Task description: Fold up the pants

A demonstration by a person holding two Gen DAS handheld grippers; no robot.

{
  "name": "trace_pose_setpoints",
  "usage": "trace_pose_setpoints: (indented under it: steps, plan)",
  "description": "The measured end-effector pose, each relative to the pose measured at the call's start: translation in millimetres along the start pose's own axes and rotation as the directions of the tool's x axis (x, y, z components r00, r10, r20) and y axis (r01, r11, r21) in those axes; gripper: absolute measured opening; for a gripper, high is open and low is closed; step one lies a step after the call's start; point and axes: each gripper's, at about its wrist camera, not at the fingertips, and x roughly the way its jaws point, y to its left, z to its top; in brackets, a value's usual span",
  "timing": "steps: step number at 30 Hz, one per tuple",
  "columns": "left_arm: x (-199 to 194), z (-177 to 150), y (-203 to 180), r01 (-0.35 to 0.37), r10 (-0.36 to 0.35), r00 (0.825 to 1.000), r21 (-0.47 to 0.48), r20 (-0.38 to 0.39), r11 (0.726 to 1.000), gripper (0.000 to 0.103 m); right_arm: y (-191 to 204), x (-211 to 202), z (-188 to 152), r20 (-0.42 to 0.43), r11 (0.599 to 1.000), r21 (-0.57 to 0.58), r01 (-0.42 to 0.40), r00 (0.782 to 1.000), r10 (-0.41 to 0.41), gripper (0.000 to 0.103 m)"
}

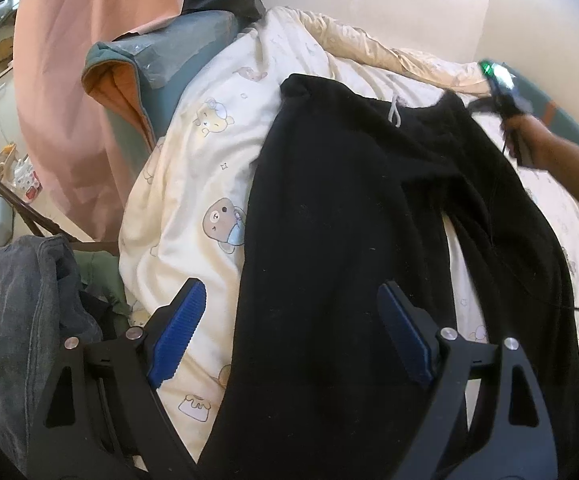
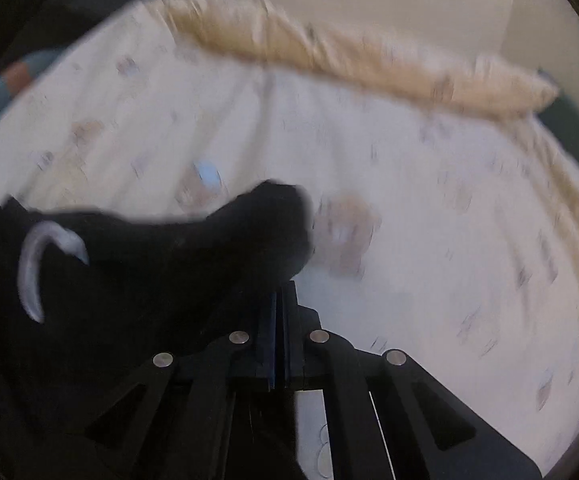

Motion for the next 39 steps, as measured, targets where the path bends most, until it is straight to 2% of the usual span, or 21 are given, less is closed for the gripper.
trace_pose_setpoints:
  steps: [2,5,7,8,10,11,12,14,15,16,17,19,20,22,24,25,27,30,34,37,39]
  plan:
    - [2.4,-1.8,-1.0,0.000,0.000,1.000,0.000,-0.009,1.000,0.085,-22.4,-31.6,16.5,0.104,0.995,0.027,0.097,0.990,-0.099,0.000]
    - [6.5,-4.4,-3.2,-0.001,0.001,1.000,0.004,-0.023,1.000,0.085,-37.8,-43.9,43.5,0.115,0.964,0.013,0.265,0.958,-0.265,0.000]
    - [7.2,-6.1,-5.0,-0.007,0.007,1.000,0.012,-0.022,1.000,0.085,-36.5,-38.4,57.2,0.134,0.907,-0.048,0.419,0.902,-0.410,0.000]
    - [7.3,-6.4,-5.8,-0.009,0.009,1.000,0.018,-0.022,1.000,0.085,-38.3,-31.9,59.2,0.116,0.892,-0.044,0.449,0.890,-0.442,0.000]
    - [7.2,-6.9,-6.2,-0.014,0.014,1.000,0.026,-0.022,1.000,0.085,-49.8,-4.9,53.5,-0.022,0.912,-0.007,0.411,0.912,-0.411,0.001]
    - [7.2,-7.0,-5.4,-0.015,0.016,1.000,0.025,-0.023,1.000,0.085,-51.9,20.5,45.1,-0.129,0.915,-0.023,0.402,0.907,-0.402,0.002]
    - [6.7,-7.5,-3.9,-0.016,0.017,1.000,0.021,-0.024,1.000,0.085,-52.6,35.7,39.4,-0.184,0.913,-0.047,0.405,0.895,-0.406,0.002]
    - [8.0,-8.1,-0.9,-0.017,0.017,0.999,0.018,-0.031,1.000,0.085,-55.3,56.7,22.7,-0.274,0.898,-0.083,0.431,0.857,-0.437,0.016]
    - [9.0,-7.9,0.1,-0.019,0.020,0.999,0.015,-0.034,1.000,0.085,-60.5,58.2,15.7,-0.298,0.891,-0.086,0.446,0.842,-0.450,0.033]
    - [10.1,-7.4,1.4,-0.021,0.021,0.999,0.010,-0.038,1.000,0.085,-68.1,54.8,12.3,-0.306,0.875,-0.085,0.476,0.823,-0.478,0.061]
    - [11.1,-6.6,2.6,-0.020,0.021,0.999,0.005,-0.044,1.000,0.085,-74.6,48.1,10.7,-0.300,0.862,-0.082,0.500,0.813,-0.500,0.070]
    - [9.8,-5.3,4.3,-0.013,0.013,0.999,-0.009,-0.045,1.000,0.085,-85.7,21.6,12.3,-0.249,0.833,-0.068,0.549,0.799,-0.547,0.072]
    - [8.0,-4.5,4.2,-0.013,0.013,0.999,-0.012,-0.041,1.000,0.085,-88.3,2.1,14.3,-0.218,0.856,-0.019,0.517,0.833,-0.509,0.072]
    - [6.2,-1.9,2.1,-0.011,0.010,0.999,-0.007,-0.040,1.000,0.085,-81.1,-37.5,12.4,-0.135,0.924,0.047,0.380,0.919,-0.371,0.072]
    - [5.6,0.8,0.0,-0.008,0.008,0.999,-0.002,-0.041,1.000,0.085,-62.7,-74.7,-3.4,-0.068,0.981,0.063,0.185,0.981,-0.181,0.072]
    - [5.8,1.6,-0.2,-0.009,0.009,0.999,-0.003,-0.047,1.000,0.085,-50.4,-90.5,-17.2,-0.070,0.997,0.058,0.041,0.997,-0.036,0.072]
    - [6.8,1.3,0.8,-0.015,0.015,0.998,-0.012,-0.059,1.000,0.085,-27.0,-109.9,-46.0,-0.125,0.985,0.062,-0.159,0.978,0.166,0.072]
    - [7.2,1.3,1.9,-0.022,0.021,0.998,-0.008,-0.061,1.000,0.085,16.9,-116.6,-101.4,-0.287,0.929,0.103,-0.355,0.884,0.370,0.072]
    - [10.8,0.9,8.4,-0.026,0.026,0.995,0.000,-0.096,1.000,0.085,68.4,-127.0,-185.1,-0.430,0.926,0.112,-0.361,0.822,0.373,0.072]
    - [14.8,-1.2,18.4,-0.048,0.045,0.992,-0.022,-0.116,0.999,0.085,84.5,-144.6,-241.9,-0.464,0.946,0.144,-0.289,0.825,0.323,0.072]
    - [15.8,-2.1,21.7,-0.071,0.069,0.990,-0.008,-0.123,0.997,0.085,98.1,-148.4,-283.0,-0.530,0.984,0.055,-0.168,0.830,0.171,0.072]
